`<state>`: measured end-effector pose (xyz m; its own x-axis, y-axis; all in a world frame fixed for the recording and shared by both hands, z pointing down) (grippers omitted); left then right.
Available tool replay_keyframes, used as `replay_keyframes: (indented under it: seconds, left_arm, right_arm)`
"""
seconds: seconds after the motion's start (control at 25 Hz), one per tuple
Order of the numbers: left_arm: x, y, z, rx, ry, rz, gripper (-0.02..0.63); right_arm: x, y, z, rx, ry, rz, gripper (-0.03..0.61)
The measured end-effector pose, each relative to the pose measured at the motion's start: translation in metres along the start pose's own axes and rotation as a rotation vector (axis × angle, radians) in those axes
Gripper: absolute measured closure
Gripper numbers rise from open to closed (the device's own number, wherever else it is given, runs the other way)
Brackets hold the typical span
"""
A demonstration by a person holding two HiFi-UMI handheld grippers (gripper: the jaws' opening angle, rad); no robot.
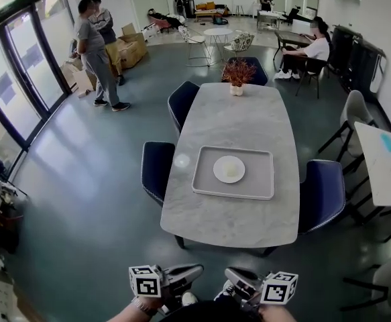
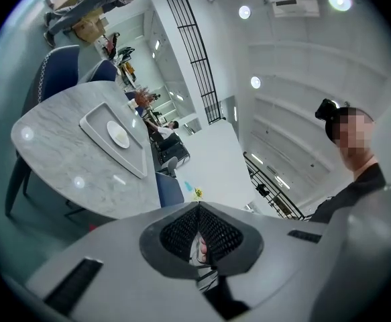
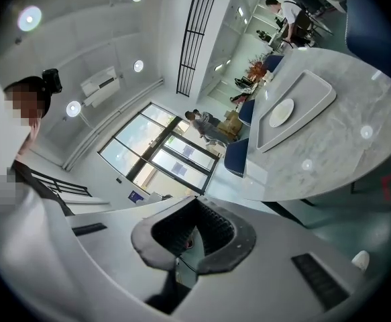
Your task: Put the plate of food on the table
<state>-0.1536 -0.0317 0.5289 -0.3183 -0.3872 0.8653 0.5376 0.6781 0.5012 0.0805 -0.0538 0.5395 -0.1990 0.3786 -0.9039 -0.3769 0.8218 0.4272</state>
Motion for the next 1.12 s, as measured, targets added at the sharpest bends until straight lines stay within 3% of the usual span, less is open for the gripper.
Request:
replay_keyframes:
  seconds: [0.56,0.88,1.12]
  left_arm:
    - [0.008,0.026,0.077,0.003,0.004,0.092,0.606]
    - [-0.009,0.044,0.102,0.092,0.075,0.002,0.606]
    - [-0.013,0.050,0.112,0.104,0.098,-0.001,0.606]
  right_arm:
    - [0.041,0.079,-0.009,-0.053,0.065,0.032,0.568]
    - [0.060,0.123,-0.005,-0.079,0.092,0.043,0.568]
    - [0.065,0.139,0.001,-0.119,0.112,0.045,0.568]
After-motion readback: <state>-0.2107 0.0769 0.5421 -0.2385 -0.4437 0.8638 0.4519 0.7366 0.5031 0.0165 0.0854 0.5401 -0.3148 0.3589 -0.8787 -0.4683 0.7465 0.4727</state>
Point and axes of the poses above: the fingertips, and each gripper's own axes: z backward along the fingers, x to its left, y out of its underside, the point moved 9 cm from there along z, backward along the fingers, and after that the axes turned 8 degrees about -x, right-handed, at the moved point
